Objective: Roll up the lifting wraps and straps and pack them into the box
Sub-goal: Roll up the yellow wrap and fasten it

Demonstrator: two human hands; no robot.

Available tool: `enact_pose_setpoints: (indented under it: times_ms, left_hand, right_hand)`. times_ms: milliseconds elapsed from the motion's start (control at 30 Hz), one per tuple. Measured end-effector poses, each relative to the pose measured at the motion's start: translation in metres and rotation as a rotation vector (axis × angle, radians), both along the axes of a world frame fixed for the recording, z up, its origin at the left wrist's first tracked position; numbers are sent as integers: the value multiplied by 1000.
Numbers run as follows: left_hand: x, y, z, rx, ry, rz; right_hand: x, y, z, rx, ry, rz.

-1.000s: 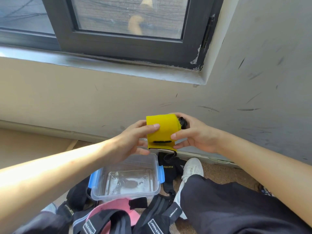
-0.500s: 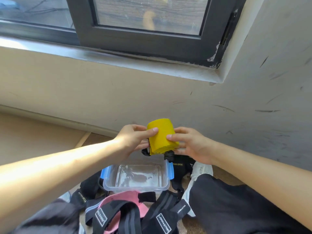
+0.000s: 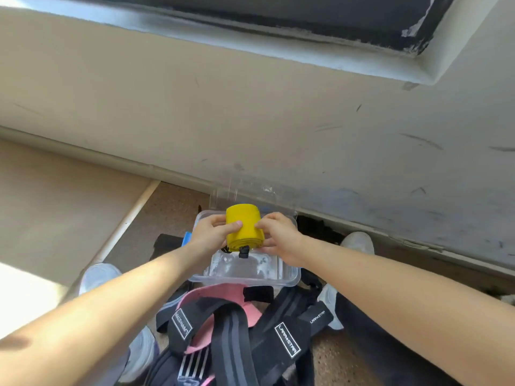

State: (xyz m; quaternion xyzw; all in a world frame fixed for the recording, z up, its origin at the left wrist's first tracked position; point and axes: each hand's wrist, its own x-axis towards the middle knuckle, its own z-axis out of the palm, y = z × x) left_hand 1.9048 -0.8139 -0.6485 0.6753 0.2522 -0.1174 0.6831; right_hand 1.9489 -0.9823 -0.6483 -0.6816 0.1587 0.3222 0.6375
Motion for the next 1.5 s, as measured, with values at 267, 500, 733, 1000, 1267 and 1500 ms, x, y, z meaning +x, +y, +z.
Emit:
enact_pose_setpoints:
  times_ms: [267, 500, 733, 1000, 1267, 1500]
  left_hand:
    - [12, 17, -83, 211, 93, -90]
    - [20, 18, -121, 460, 81, -319]
    - [10, 21, -112, 829, -218, -522]
    - [-34, 76, -102, 1307, -486, -534]
    - [-47, 76, -122, 1072, -393, -477]
    - [-47, 77, -126, 1058, -408, -471]
  right_hand:
    - [12, 21, -86, -50, 100, 69]
    - [15, 17, -129, -161, -8, 121]
    - [1, 9, -135, -302, -325, 401]
    - [7, 8, -142, -373, -331, 545]
    - [7, 44, -146, -372, -365, 801]
    - [25, 28, -131, -362, -313, 909]
